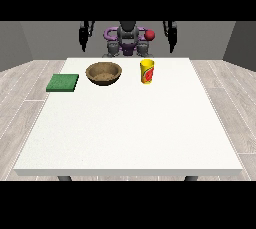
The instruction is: Pick the cup and pour the ball into the bowl, then pick the bowl and place it on the pad
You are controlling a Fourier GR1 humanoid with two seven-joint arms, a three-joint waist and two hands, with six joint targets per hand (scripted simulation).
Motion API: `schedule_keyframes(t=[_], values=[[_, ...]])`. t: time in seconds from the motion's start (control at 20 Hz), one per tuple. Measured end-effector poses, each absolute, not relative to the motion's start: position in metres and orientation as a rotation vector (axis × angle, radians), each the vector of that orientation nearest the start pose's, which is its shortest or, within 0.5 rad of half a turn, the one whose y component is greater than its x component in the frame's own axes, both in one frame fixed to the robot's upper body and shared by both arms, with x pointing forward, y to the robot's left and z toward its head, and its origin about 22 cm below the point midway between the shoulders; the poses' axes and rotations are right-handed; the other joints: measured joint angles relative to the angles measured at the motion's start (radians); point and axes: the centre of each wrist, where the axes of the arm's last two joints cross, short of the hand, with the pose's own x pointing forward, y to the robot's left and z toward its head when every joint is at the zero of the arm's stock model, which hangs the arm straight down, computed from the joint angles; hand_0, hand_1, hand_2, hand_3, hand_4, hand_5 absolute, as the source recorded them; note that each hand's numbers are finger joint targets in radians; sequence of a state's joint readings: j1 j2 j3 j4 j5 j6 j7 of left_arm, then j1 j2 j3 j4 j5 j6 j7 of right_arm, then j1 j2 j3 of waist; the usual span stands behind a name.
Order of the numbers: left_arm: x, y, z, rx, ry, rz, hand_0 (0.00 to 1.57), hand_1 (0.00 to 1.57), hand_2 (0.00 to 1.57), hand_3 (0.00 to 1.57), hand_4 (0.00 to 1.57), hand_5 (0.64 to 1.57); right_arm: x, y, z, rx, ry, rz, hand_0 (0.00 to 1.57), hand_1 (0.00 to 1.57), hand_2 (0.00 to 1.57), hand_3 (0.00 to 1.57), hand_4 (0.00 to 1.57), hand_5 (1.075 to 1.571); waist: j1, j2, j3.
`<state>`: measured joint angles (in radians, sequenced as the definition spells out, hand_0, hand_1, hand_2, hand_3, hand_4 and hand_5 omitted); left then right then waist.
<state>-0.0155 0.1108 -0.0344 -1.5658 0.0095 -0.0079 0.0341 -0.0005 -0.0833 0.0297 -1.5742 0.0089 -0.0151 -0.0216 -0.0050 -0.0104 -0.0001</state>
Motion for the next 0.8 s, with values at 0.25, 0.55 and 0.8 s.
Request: schedule_keyframes(t=[0.25, 0.55, 0.8], values=[[0.248, 0.248, 0.025, 0.053, -1.565, -0.126, 0.00, 0.00, 0.00, 0.00, 0.00, 1.557, 0.243, -0.245, 0.021, -0.075, -1.606, 0.097, 0.00, 0.00, 0.00, 0.00, 0.00, 1.569, -0.002, -0.155, -0.0003], [0.257, 0.247, 0.061, 0.008, -1.611, 0.014, 0.00, 0.00, 0.00, 0.00, 0.00, 1.552, 0.237, -0.301, 0.040, -0.030, -1.569, 0.058, 0.00, 0.00, 0.00, 0.00, 0.00, 1.570, -0.023, -0.200, 0.0003], [0.256, 0.263, 0.067, 0.013, -1.699, 0.059, 0.00, 0.00, 0.00, 0.00, 0.00, 1.544, 0.231, -0.328, 0.047, -0.008, -1.642, 0.039, 0.00, 0.00, 0.00, 0.00, 0.00, 1.570, -0.028, -0.115, 0.0001]])
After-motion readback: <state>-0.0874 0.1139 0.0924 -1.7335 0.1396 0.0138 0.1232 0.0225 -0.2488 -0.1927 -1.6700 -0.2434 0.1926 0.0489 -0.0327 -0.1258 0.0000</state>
